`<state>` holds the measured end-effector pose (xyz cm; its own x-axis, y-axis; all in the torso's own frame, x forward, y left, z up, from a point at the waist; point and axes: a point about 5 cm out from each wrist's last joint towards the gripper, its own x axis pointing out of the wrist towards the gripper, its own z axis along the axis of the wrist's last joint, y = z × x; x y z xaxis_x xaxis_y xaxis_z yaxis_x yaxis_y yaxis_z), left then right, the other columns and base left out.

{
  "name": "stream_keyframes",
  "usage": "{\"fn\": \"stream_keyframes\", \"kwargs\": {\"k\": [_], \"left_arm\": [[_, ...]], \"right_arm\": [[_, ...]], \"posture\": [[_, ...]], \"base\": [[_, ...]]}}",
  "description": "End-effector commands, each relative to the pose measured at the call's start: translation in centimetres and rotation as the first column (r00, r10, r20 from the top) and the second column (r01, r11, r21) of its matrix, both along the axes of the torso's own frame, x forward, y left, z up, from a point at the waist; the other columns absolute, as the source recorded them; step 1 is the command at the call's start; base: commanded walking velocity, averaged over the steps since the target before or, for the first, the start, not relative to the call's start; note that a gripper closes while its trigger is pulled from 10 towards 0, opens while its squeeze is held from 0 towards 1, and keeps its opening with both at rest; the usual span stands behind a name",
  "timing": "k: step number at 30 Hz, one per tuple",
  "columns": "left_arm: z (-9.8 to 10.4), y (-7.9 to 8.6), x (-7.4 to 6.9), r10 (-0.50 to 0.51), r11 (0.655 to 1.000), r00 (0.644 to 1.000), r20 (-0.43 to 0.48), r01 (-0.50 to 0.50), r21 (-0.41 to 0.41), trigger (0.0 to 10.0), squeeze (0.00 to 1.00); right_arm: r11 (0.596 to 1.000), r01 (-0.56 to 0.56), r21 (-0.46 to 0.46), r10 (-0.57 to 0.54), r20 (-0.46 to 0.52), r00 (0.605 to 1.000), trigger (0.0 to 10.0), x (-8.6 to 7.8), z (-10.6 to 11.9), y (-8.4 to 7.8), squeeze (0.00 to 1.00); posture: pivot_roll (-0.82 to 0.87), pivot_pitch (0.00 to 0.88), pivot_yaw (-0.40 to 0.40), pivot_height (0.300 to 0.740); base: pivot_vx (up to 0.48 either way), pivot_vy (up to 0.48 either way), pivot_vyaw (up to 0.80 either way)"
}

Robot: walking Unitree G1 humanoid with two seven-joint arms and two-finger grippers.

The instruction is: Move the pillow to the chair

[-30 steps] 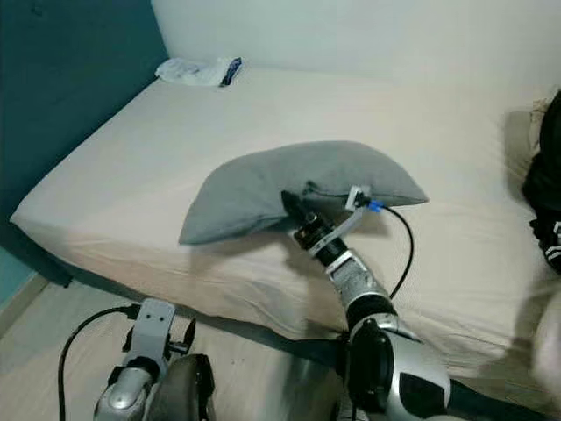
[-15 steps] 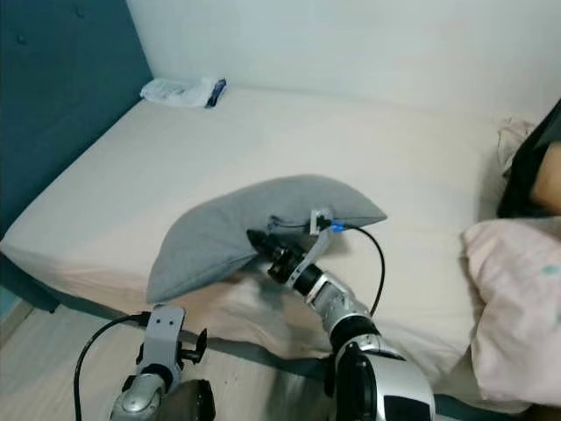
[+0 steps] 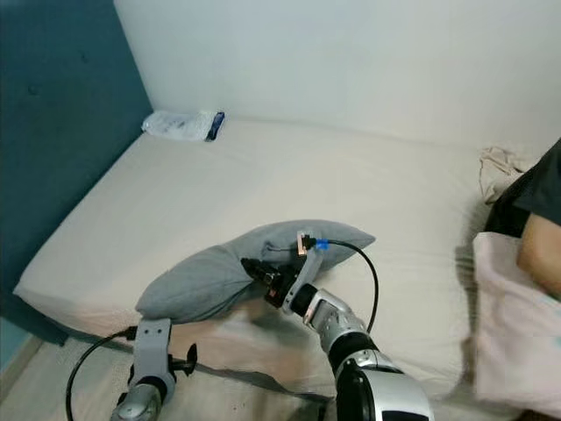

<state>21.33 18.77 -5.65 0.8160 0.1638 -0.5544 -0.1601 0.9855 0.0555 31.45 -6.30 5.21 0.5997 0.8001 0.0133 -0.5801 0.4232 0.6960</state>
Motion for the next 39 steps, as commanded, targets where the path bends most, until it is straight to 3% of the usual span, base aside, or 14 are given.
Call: {"fn": "stream_keyframes", "kwargs": {"k": [1,4,5,6,10,19,23,25,36,39], "left_arm": [[-0.6,0.7,-0.9,0.039,0.999,0.998,-0.049,-0.039,0.000,10.0,0.00],[-0.8,1.0,-1.3,0.054,0.999,0.996,-0.065,-0.054,0.001,10.0,0.00],[-0.9,1.2,-1.6,0.050,0.998,0.996,-0.076,-0.048,0.029,10.0,0.00],[-1.2,1.3,-2.0,0.058,0.998,0.993,-0.102,-0.055,0.033,10.0,0.00],[-2.0,1.5,-3.4,0.050,0.997,0.986,-0.159,-0.041,0.059,10.0,0.00],[-3.7,1.9,-7.2,0.092,0.995,0.948,-0.304,-0.075,0.067,10.0,0.00],[-4.5,1.7,-9.0,0.083,0.996,0.921,-0.381,-0.059,0.073,10.0,0.00],[-4.9,1.6,-10.2,0.074,0.996,0.901,-0.427,-0.047,0.075,10.0,0.00],[-5.2,1.2,-10.8,0.057,0.998,0.881,-0.469,-0.032,0.060,10.0,0.00],[-5.3,0.8,-10.7,0.025,0.998,0.874,-0.485,0.003,0.057,10.0,0.00]], "right_arm": [[1.000,-0.004,-0.002,0.004,0.032,0.999,0.0,0.1,0.3,0.2,0.00],[1.000,0.004,-0.026,-0.003,0.029,1.000,0.0,0.1,0.2,0.2,0.00],[0.997,0.020,-0.076,-0.019,0.020,1.000,0.0,0.1,-0.1,0.3,0.00],[0.994,0.024,-0.107,-0.023,0.013,1.000,10.0,0.0,-0.4,0.3,0.00],[0.977,-0.001,-0.213,-0.003,-0.018,1.000,10.0,-0.8,-1.7,0.5,0.00],[0.934,-0.025,-0.357,-0.011,-0.100,0.995,10.0,-2.8,-4.5,0.1,0.00],[0.905,-0.011,-0.425,-0.053,-0.138,0.989,10.0,-3.6,-5.7,-0.7,0.00],[0.871,0.016,-0.491,-0.112,-0.168,0.979,10.0,-4.2,-6.7,-1.8,0.00],[0.800,0.010,-0.600,-0.182,-0.226,0.957,10.0,-5.9,-8.8,-3.6,0.00],[0.738,-0.033,-0.674,-0.207,-0.273,0.940,10.0,-7.7,-10.4,-4.6,0.00]], "posture": [[0.04,0.047,-0.060,0.713],[0.04,0.045,-0.063,0.728],[0.04,0.043,-0.066,0.738],[0.04,0.042,-0.068,0.738],[0.04,0.038,-0.069,0.738],[0.05,0.039,-0.074,0.738],[0.04,0.043,-0.071,0.738],[0.04,0.043,-0.071,0.738],[0.04,0.042,-0.071,0.738],[0.03,0.041,-0.066,0.738]], "base": [[0.000,0.000,0.00],[0.000,0.000,0.00],[0.000,0.000,0.00],[-0.446,0.000,0.00],[-0.457,0.000,0.00],[0.000,0.000,0.00],[0.000,0.000,0.00],[0.000,0.000,0.00],[-0.115,0.000,0.00],[-0.401,0.000,0.00]]}}
